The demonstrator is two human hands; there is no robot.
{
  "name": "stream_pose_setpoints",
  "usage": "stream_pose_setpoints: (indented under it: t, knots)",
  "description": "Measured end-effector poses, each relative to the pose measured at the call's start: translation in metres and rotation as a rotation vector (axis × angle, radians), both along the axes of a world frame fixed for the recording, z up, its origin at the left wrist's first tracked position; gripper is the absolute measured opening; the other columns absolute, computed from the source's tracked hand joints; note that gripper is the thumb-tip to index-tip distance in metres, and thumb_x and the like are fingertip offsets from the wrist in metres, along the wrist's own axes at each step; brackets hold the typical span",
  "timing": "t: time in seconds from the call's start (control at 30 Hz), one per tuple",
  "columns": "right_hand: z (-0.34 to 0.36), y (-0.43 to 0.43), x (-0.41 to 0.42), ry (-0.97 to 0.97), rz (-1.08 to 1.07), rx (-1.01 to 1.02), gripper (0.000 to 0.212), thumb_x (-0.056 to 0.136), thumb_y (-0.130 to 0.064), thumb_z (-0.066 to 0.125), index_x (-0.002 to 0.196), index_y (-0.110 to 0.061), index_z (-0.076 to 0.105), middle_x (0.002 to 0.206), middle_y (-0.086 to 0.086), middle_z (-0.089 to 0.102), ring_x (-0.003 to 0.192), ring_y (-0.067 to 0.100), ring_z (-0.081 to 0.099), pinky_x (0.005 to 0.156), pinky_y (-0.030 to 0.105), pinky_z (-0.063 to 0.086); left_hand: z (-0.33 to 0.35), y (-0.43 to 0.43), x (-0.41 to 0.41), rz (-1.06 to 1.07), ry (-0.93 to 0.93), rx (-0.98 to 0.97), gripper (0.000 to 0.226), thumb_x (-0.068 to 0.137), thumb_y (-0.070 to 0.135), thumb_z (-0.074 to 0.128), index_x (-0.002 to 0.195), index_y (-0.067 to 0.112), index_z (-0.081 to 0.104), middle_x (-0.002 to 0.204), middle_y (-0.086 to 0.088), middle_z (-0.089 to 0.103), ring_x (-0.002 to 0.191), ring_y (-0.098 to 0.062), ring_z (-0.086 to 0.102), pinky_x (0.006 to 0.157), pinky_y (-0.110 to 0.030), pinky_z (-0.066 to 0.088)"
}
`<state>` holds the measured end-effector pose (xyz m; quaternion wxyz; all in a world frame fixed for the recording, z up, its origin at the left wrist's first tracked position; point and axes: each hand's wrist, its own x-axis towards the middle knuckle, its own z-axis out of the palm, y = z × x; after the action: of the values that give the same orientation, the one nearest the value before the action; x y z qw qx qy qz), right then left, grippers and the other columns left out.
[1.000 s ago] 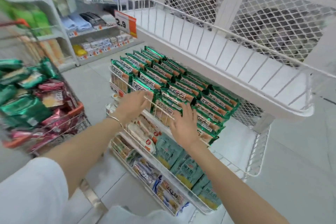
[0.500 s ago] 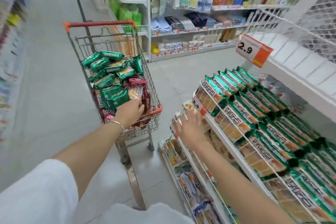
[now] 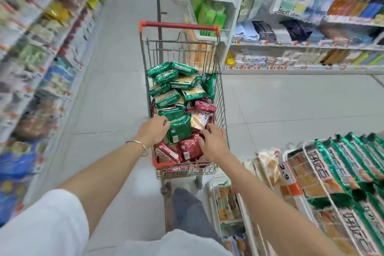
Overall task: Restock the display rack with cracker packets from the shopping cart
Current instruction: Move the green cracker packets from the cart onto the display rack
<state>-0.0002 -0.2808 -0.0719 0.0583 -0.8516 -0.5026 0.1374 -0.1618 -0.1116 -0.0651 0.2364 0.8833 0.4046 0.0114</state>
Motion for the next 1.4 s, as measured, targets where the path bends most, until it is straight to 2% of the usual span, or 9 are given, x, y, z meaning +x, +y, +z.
stream_pose_setpoints:
  t: [0.27,0.5,0.6,0.7,0.8,0.93,1.07,1.2,1.4]
  knots:
    - [-0.035,0.105,0.074,0.205,-0.018,-0.093,0.045,0.100,-0.030,0.049,0.143,-0.018,0.048,0.156,0.015,0.034,0.143,0.033,0.034,0.118,0.044,0.028,-0.008,0.077,0.028,0.206,-0.016,-0.101,0.038,0.108,0.034,0.032,0.076,0.024,0.050,0.072,0.001,0.055,0.056,-0.011,0.044,0.052,-0.024,0.040]
    - [-0.060,0.204,0.148,0.570,-0.182,-0.051,0.057,0.095,-0.028,0.059,0.146,-0.010,0.041,0.153,0.013,0.034,0.103,0.024,0.062,0.092,0.038,0.051,-0.024,0.116,0.040,0.445,-0.051,-0.166,0.030,0.107,0.031,0.038,0.096,0.017,0.062,0.095,-0.009,0.071,0.075,-0.019,0.056,0.064,-0.031,0.045]
    - [-0.046,0.263,0.171,0.670,-0.398,0.094,0.063,0.097,-0.029,0.060,0.151,-0.009,0.035,0.157,0.014,0.025,0.132,0.033,0.046,0.109,0.045,0.040,-0.026,0.126,0.045,0.494,-0.060,-0.181,0.033,0.107,0.031,0.040,0.101,0.010,0.065,0.100,-0.013,0.072,0.079,-0.025,0.060,0.066,-0.030,0.046]
    - [-0.031,0.321,0.192,1.028,-0.756,0.224,0.067,0.097,-0.034,0.060,0.151,-0.006,0.031,0.128,0.011,0.052,0.114,0.026,0.057,0.095,0.042,0.049,-0.022,0.138,0.051,0.526,-0.050,-0.177,0.034,0.106,0.031,0.040,0.102,0.008,0.066,0.100,-0.012,0.072,0.092,-0.031,0.066,0.077,-0.041,0.052]
    - [-0.029,0.360,0.209,1.301,-0.939,0.184,0.069,0.098,-0.043,0.057,0.153,-0.011,0.030,0.152,0.013,0.038,0.135,0.033,0.044,0.113,0.044,0.040,-0.017,0.149,0.059,0.570,-0.068,-0.184,0.034,0.106,0.030,0.040,0.103,0.009,0.066,0.101,-0.012,0.072,0.093,-0.032,0.067,0.079,-0.044,0.053]
    - [-0.057,0.394,0.224,1.127,-0.789,0.026,0.072,0.098,-0.061,0.042,0.149,-0.011,0.039,0.148,0.011,0.044,0.125,0.036,0.051,0.103,0.049,0.048,-0.012,0.157,0.064,0.591,-0.098,-0.201,0.031,0.107,0.033,0.039,0.103,0.015,0.065,0.097,-0.006,0.071,0.088,-0.027,0.067,0.081,-0.046,0.055]
    - [-0.075,0.398,0.232,1.344,-0.835,0.045,0.036,0.096,-0.024,0.063,0.126,-0.008,0.053,0.131,0.011,0.052,0.107,0.028,0.059,0.066,0.032,0.055,-0.017,0.160,0.062,0.600,-0.092,-0.257,0.031,0.106,0.035,0.040,0.108,0.018,0.066,0.097,0.000,0.071,0.090,-0.030,0.070,0.075,-0.041,0.057]
    - [-0.073,0.363,0.232,1.634,-0.849,0.108,0.047,0.086,-0.004,0.071,0.128,-0.012,0.051,0.148,0.017,0.035,0.117,0.034,0.057,0.073,0.032,0.061,-0.020,0.170,0.066,0.639,-0.156,-0.281,0.029,0.106,0.030,0.044,0.110,0.012,0.067,0.104,-0.001,0.069,0.092,-0.023,0.069,0.065,-0.020,0.043]
    - [-0.046,0.302,0.232,1.768,-0.566,0.100,0.074,0.078,0.001,0.072,0.144,-0.009,0.040,0.146,0.009,0.042,0.124,0.032,0.053,0.090,0.040,0.058,-0.015,0.184,0.104,0.649,-0.300,-0.433,0.033,0.104,0.030,0.048,0.112,0.003,0.066,0.104,-0.015,0.070,0.084,-0.024,0.066,0.075,-0.035,0.051]
